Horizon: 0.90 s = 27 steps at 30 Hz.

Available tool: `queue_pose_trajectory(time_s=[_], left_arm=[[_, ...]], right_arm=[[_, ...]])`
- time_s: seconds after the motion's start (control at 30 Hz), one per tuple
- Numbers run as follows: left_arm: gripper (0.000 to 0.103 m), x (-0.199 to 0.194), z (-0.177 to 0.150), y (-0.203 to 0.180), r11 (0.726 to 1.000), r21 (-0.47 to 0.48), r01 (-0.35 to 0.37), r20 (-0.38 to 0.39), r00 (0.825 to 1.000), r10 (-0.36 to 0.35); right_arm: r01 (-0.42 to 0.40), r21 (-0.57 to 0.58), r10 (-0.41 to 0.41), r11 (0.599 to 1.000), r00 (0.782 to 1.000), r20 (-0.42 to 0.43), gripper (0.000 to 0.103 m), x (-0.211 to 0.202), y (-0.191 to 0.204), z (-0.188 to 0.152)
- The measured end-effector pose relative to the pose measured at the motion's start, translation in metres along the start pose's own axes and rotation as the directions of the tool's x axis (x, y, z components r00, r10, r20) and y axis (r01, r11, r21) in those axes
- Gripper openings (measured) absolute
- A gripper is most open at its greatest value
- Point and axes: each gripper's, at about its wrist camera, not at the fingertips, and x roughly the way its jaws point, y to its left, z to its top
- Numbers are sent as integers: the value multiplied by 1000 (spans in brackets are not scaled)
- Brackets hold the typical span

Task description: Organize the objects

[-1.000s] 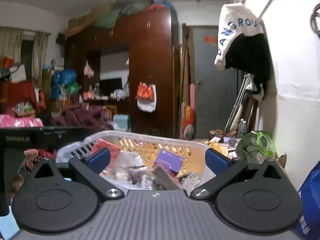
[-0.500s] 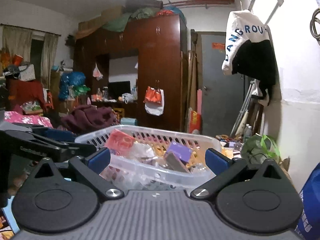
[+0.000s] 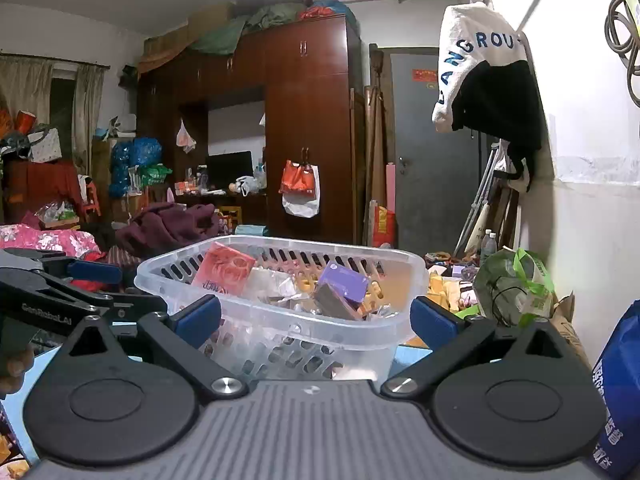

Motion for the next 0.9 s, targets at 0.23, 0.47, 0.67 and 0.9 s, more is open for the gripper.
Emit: queue_pose_trajectory(time_s=[0.23,0.47,0.67,0.9], left_arm=[[103,1,-3,1,1000,-12,-4,-19,1000,4],[103,1,-5,0,1000,-16,-13,-27,1000,12],[103,3,-8,-4,1000,-11,-15,-36,999,14],[103,4,-10,-5,1000,-17,-16,-48,999,16]], right_arm=[[-8,-1,8,1000,1000,-22,103,-1,3,-3],[-29,-15,28,999,999,-45,103,1,5,-7],[-30,-20,29,999,999,-40,103,-3,5,-7],[-10,14,11,1000,1000,-5,103,-8,-1,-7]])
